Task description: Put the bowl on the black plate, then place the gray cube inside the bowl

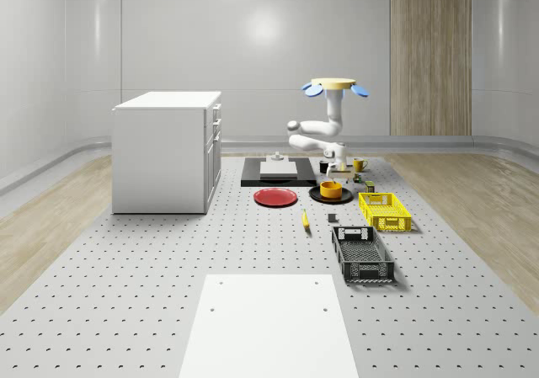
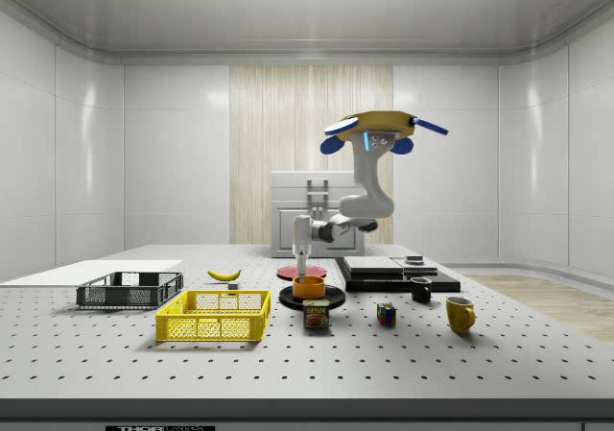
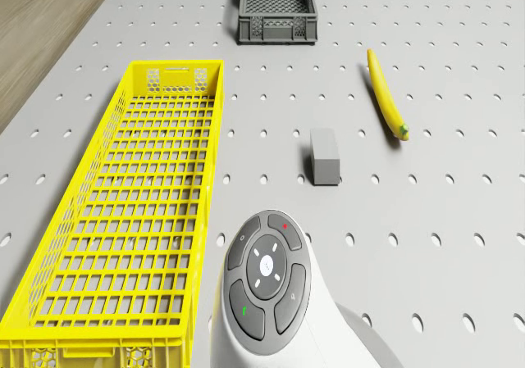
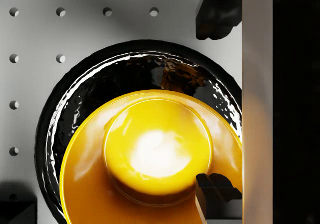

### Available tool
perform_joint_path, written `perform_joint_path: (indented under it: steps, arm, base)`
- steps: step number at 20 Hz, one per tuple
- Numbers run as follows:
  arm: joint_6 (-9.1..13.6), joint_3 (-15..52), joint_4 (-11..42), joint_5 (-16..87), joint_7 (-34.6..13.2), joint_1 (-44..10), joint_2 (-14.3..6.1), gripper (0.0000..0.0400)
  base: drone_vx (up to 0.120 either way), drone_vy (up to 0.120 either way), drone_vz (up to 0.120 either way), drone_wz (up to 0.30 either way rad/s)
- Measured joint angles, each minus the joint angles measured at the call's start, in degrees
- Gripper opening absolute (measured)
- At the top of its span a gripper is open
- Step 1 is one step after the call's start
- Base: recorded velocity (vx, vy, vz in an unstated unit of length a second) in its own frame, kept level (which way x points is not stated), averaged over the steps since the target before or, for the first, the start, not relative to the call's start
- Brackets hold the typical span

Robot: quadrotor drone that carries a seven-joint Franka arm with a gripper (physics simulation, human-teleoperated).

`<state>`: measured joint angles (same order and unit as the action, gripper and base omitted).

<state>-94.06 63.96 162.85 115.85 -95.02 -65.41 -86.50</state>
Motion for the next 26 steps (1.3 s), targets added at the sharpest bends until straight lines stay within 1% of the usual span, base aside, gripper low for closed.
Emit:
perform_joint_path:
  steps: [13, 26]
  arm:
    - [0.59, -0.14, 0.06, 0.3, 0.21, 0.3, 0.63, 0.04]
    - [1.09, -0.24, 0.1, 0.54, 0.42, 0.58, 1.15, 0.04]
  base:
    - [0.12, -0.12, 0.0, 0.0]
    - [0.12, 0.0, 0.0, 0.0]
